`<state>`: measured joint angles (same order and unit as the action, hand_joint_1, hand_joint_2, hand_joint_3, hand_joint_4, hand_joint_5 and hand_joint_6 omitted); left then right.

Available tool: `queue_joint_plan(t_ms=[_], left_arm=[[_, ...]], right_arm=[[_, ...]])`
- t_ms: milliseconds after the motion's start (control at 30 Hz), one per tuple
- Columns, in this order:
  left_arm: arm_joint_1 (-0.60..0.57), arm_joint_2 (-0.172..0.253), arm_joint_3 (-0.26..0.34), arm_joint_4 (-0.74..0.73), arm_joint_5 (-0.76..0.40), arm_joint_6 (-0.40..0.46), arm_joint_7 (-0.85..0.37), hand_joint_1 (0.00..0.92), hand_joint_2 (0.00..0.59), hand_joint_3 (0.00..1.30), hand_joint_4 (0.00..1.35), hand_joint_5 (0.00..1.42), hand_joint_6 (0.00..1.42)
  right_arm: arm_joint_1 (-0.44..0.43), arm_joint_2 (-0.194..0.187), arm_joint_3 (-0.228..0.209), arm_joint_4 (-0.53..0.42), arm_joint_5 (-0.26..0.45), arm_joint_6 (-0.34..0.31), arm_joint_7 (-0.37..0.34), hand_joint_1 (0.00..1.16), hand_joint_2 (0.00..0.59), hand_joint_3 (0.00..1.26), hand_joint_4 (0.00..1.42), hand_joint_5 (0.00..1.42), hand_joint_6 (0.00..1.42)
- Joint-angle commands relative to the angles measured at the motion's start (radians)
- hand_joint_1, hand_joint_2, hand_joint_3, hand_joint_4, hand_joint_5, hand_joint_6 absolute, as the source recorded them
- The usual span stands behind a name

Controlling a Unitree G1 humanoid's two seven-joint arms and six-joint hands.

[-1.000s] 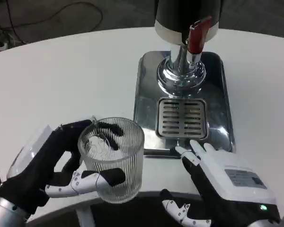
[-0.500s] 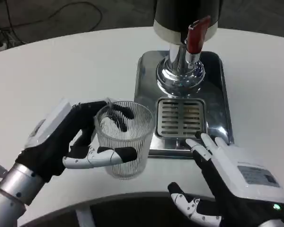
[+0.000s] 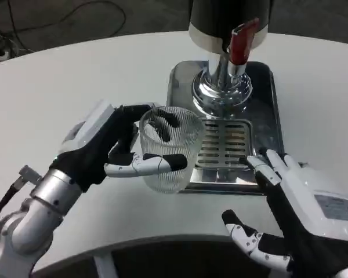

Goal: Grasp the cup under the faucet to collect the drink, then remove the cup.

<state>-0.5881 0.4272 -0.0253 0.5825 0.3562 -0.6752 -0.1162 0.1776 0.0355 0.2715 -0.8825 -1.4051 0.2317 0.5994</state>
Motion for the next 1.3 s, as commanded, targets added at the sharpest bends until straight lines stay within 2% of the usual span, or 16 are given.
queue_joint_plan(t_ms=[33, 267, 433, 533, 833, 1300], left_arm=[[-0.12, -0.013, -0.043, 0.129, 0.043, -0.021, 0.073, 0.517, 0.262, 1.07, 1.26, 1.42, 1.42], [-0.254, -0.036, -0.117, 0.31, 0.112, -0.038, 0.176, 0.514, 0.261, 1.07, 1.26, 1.42, 1.42], [-0.328, -0.063, -0.167, 0.4, 0.157, -0.035, 0.26, 0.513, 0.261, 1.07, 1.26, 1.42, 1.42], [-0.354, -0.075, -0.188, 0.427, 0.178, -0.037, 0.303, 0.513, 0.261, 1.07, 1.26, 1.42, 1.42], [-0.392, -0.091, -0.244, 0.459, 0.237, -0.02, 0.431, 0.512, 0.26, 1.06, 1.26, 1.42, 1.42], [-0.456, -0.131, -0.313, 0.564, 0.284, 0.063, 0.554, 0.5, 0.266, 1.06, 1.24, 1.42, 1.42]], right_arm=[[0.045, 0.006, -0.02, -0.049, 0.018, -0.016, -0.003, 0.44, 0.414, 0.12, 0.0, 0.0, 0.0], [0.1, 0.001, -0.067, -0.102, 0.051, -0.035, 0.002, 0.44, 0.414, 0.12, 0.0, 0.0, 0.0], [0.13, -0.011, -0.123, -0.136, 0.088, -0.045, 0.008, 0.44, 0.414, 0.12, 0.0, 0.0, 0.0], [0.151, -0.017, -0.156, -0.152, 0.114, -0.049, 0.008, 0.44, 0.414, 0.12, 0.0, 0.0, 0.0], [0.186, -0.018, -0.213, -0.165, 0.17, -0.068, -0.001, 0.44, 0.414, 0.12, 0.0, 0.0, 0.0], [0.223, -0.008, -0.319, -0.165, 0.255, -0.133, -0.012, 0.44, 0.414, 0.12, 0.0, 0.0, 0.0]])
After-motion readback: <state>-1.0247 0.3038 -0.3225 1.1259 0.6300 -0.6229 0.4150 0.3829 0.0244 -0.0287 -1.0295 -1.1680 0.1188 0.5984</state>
